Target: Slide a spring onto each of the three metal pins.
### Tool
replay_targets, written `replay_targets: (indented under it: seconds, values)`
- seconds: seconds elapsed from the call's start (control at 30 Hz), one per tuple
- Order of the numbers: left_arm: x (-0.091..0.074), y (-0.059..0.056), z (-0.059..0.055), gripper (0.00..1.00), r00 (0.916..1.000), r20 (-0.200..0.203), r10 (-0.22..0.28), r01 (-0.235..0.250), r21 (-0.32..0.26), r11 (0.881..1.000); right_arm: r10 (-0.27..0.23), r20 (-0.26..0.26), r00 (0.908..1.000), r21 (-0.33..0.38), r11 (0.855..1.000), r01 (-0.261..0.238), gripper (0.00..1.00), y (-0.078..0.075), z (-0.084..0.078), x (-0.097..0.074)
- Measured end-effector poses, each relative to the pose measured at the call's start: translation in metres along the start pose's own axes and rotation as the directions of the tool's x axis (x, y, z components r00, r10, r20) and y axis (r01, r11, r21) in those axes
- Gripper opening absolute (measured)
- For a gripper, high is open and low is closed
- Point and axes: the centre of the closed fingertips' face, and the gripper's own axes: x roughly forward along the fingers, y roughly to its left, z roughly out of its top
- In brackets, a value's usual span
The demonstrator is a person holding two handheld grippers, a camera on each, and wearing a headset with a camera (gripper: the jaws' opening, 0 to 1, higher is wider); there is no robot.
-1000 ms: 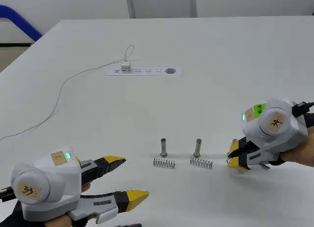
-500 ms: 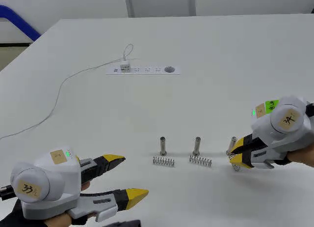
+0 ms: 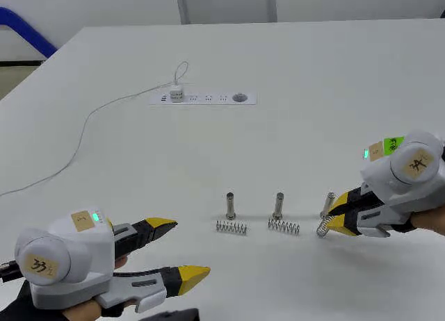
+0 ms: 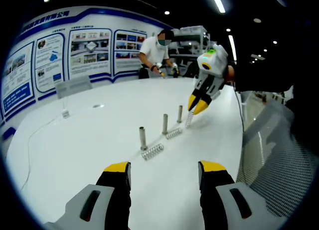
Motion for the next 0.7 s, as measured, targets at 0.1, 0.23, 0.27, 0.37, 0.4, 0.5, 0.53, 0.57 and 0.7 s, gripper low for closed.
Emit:
replay_targets:
  seconds: [0.1, 0.23, 0.27, 0.37, 0.4, 0.5, 0.53, 0.57, 0.7]
  values:
    - [0.000, 0.000, 0.000, 0.56, 1.0000, 0.000, -0.001, 0.001, 0.000, 1.000, -0.004, 0.018, 0.9998, 0.012, 1.000, 0.004, 0.12, 0.000, 0.009, -0.009]
    - [0.000, 0.000, 0.000, 0.56, 1.0000, 0.000, -0.001, 0.001, 0.002, 1.000, -0.023, 0.048, 0.9986, 0.035, 0.999, 0.021, 0.12, -0.007, 0.023, -0.024]
    - [0.000, 0.000, 0.000, 0.56, 1.0000, 0.000, -0.001, 0.001, 0.001, 1.000, -0.028, 0.052, 0.9982, 0.038, 0.999, 0.026, 0.12, -0.008, 0.026, -0.027]
    - [0.000, 0.000, 0.001, 0.56, 1.0000, 0.002, 0.000, 0.000, 0.001, 1.000, -0.049, 0.063, 0.9968, 0.043, 0.998, 0.047, 0.11, -0.015, 0.033, -0.037]
    - [0.000, 0.000, 0.001, 0.56, 1.0000, 0.002, -0.001, 0.001, 0.001, 1.000, -0.054, 0.064, 0.9964, 0.046, 0.998, 0.051, 0.11, -0.017, 0.034, -0.040]
    - [0.000, 0.001, 0.001, 0.56, 1.0000, 0.003, 0.000, 0.000, 0.000, 1.000, -0.074, 0.064, 0.9952, 0.050, 0.996, 0.070, 0.11, -0.026, 0.038, -0.046]
    - [0.000, 0.001, 0.001, 0.56, 1.0000, 0.004, 0.000, 0.000, 0.000, 1.000, -0.078, 0.060, 0.9952, 0.051, 0.996, 0.075, 0.11, -0.029, 0.037, -0.046]
    - [0.000, 0.001, 0.001, 0.56, 1.0000, 0.005, 0.001, -0.001, 0.001, 1.000, -0.083, 0.054, 0.9951, 0.051, 0.995, 0.080, 0.11, -0.032, 0.037, -0.046]
    - [-0.001, 0.002, 0.001, 0.56, 1.0000, 0.006, 0.003, -0.003, 0.000, 1.000, -0.097, 0.021, 0.9951, 0.058, 0.994, 0.095, 0.11, -0.041, 0.031, -0.044]
